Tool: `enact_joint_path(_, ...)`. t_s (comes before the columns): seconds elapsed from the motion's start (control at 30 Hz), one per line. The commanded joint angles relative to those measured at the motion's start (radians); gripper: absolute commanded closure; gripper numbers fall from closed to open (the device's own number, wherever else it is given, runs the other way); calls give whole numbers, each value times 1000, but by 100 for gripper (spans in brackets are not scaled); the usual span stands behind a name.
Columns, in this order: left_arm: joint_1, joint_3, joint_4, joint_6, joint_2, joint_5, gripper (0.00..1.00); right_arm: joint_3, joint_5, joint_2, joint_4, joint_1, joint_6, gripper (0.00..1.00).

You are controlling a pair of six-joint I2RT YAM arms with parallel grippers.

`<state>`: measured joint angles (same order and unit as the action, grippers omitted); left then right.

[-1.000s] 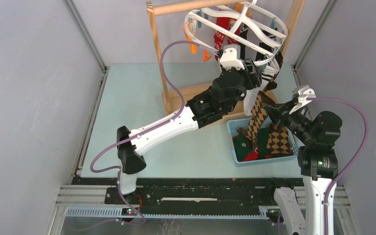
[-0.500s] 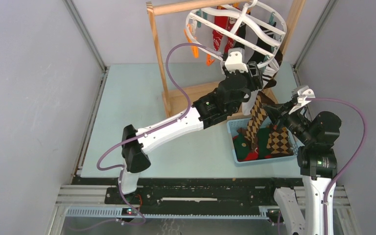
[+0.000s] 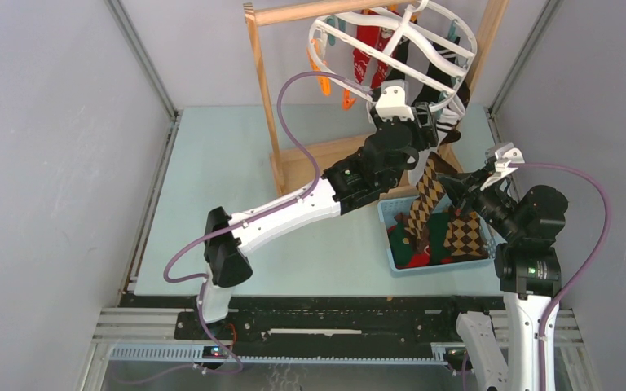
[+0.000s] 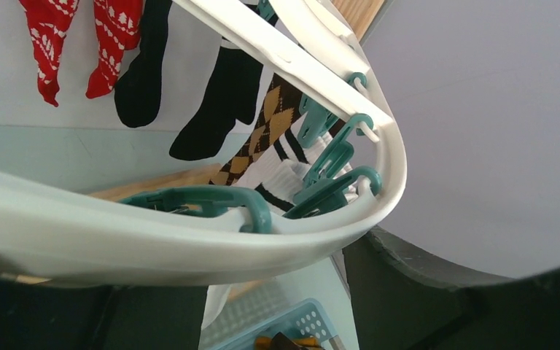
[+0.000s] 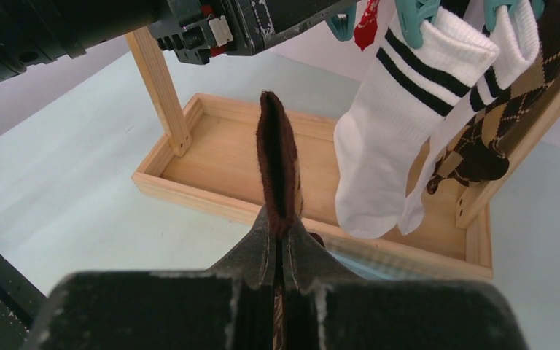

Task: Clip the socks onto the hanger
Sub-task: Open the clamp at the hanger.

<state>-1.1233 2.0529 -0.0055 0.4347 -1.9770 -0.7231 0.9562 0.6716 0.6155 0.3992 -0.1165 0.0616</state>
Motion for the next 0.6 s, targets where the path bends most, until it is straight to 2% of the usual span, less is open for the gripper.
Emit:
enact_joint_path(0.0,15,63,88,-37,9,-50,34,-5,5,-5,-40,-6,3,100)
enact_joint_path(0.17,16,32,139,-50,24,-37,43,-7,5,-7,-38,-6,6,100)
enact_joint_path(0.57,15,15,125,-33,58,-29,61,-11,9,-7,-39,-6,10,100)
